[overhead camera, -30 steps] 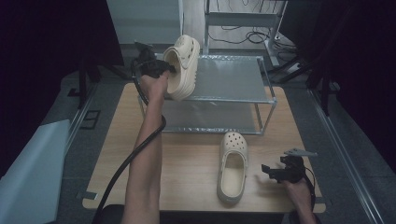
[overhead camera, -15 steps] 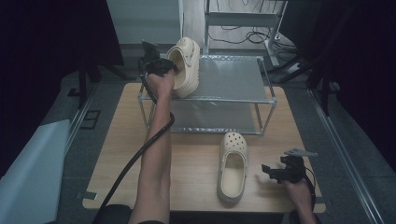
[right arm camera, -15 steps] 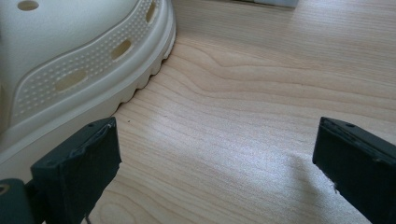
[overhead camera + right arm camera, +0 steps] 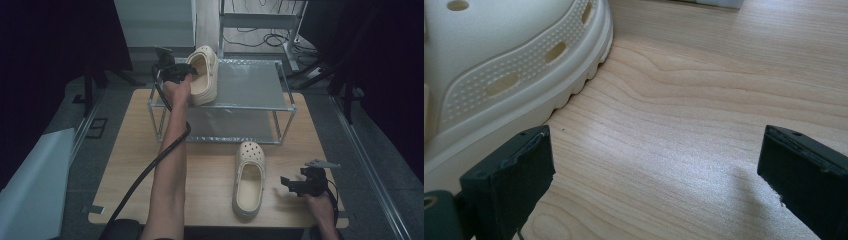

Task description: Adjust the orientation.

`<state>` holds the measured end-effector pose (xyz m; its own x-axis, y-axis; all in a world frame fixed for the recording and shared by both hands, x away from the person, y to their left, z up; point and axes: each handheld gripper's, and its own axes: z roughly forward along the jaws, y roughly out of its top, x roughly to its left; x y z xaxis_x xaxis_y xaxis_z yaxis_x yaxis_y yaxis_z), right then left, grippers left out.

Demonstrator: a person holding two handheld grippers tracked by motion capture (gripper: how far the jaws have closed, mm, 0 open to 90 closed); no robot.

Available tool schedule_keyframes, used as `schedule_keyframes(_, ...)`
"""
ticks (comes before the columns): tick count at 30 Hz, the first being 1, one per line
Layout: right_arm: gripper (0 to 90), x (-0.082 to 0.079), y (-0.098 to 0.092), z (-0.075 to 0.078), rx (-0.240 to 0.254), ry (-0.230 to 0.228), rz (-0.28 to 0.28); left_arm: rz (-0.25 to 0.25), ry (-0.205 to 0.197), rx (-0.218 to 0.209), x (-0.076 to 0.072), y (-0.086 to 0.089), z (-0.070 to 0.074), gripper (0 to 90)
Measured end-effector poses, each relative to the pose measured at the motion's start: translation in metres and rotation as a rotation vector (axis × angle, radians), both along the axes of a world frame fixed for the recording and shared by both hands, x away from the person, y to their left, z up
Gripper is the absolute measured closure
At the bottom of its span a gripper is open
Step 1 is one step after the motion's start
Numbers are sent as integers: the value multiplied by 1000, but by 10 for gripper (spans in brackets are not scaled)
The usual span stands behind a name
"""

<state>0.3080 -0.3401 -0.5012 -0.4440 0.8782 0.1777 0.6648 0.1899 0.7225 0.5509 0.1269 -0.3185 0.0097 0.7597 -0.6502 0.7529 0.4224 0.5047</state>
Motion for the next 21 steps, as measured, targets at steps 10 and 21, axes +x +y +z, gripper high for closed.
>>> schedule_keyframes(10,20,0,0,0,2,-1,4,-69,-10,27,2,-11,0,280)
schedule_keyframes(21,22,-1,2,0,9,-1,23,-195,-103,48,-9,-3,9,174)
